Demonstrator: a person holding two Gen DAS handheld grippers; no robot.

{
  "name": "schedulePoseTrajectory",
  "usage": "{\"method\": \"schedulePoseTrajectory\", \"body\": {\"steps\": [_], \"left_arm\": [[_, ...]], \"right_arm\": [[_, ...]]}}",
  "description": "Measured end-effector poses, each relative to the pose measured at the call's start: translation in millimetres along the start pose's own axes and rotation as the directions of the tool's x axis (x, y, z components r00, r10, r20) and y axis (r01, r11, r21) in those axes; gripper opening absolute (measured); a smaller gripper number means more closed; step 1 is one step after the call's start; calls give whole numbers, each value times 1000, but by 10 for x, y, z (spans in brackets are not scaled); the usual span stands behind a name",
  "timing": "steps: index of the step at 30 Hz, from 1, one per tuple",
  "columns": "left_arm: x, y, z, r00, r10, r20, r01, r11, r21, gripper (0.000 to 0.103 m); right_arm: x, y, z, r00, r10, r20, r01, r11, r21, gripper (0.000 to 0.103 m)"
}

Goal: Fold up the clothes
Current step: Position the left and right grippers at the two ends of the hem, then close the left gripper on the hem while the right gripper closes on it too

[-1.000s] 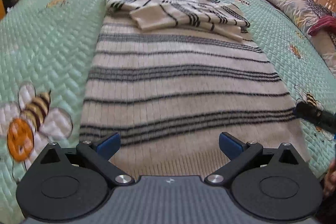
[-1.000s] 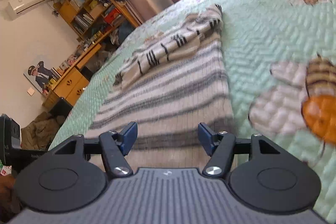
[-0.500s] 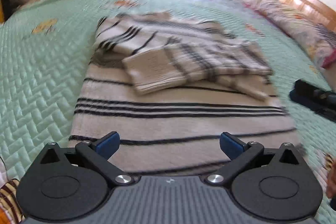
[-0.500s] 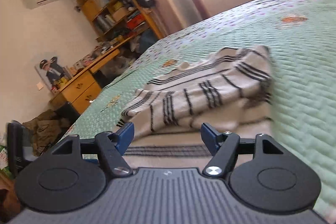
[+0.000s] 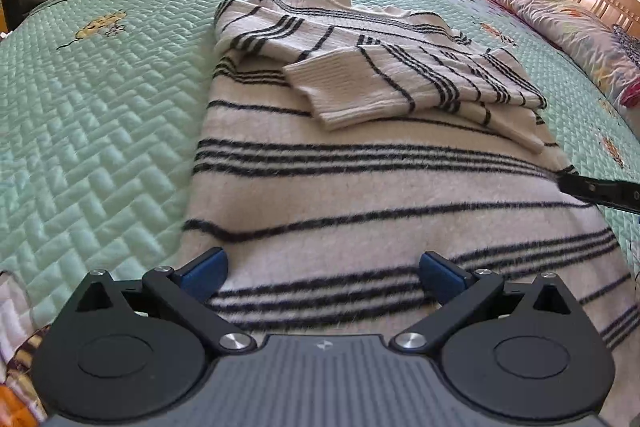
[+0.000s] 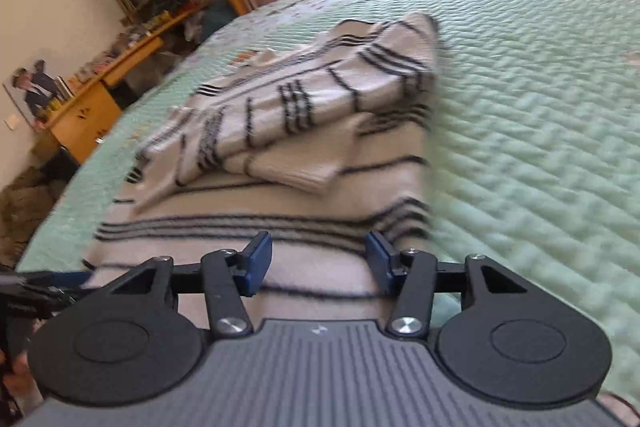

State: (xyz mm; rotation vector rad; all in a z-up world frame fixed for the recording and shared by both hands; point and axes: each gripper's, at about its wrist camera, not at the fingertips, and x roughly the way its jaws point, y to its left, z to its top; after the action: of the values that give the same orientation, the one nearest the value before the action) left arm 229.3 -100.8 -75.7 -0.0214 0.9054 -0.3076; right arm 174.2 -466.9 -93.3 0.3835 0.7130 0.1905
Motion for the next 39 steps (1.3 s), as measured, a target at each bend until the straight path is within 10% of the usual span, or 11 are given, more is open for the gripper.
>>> {"method": "schedulePoseTrajectory", "body": {"steps": [7,17,23,36,39], "left_arm": [[-645,243,-348,998,-8,58,14,995,-103,100],[-855,565,-797,992,-113,-56,101,979,-179,102],[-854,655,-1003,953,-291,-87,266,937,-227,102],[-710,768,-1095,854,-505,-123,415,805,-423,101],[-680,769,-1093,854,-506,-124,412,801,-435,95]], "right_arm": [[-690,-66,-350,1000,6,15,-8,996,85,72],[-1365,-225,-1169,983,180,-48,-161,951,265,83],[-1314,-149,-1302,954,291,-70,-264,928,263,85],[-1321,-281,-1419,902,431,-4,-405,853,329,76],[-1302,-328,-1402,892,452,8,-426,835,348,76]]}}
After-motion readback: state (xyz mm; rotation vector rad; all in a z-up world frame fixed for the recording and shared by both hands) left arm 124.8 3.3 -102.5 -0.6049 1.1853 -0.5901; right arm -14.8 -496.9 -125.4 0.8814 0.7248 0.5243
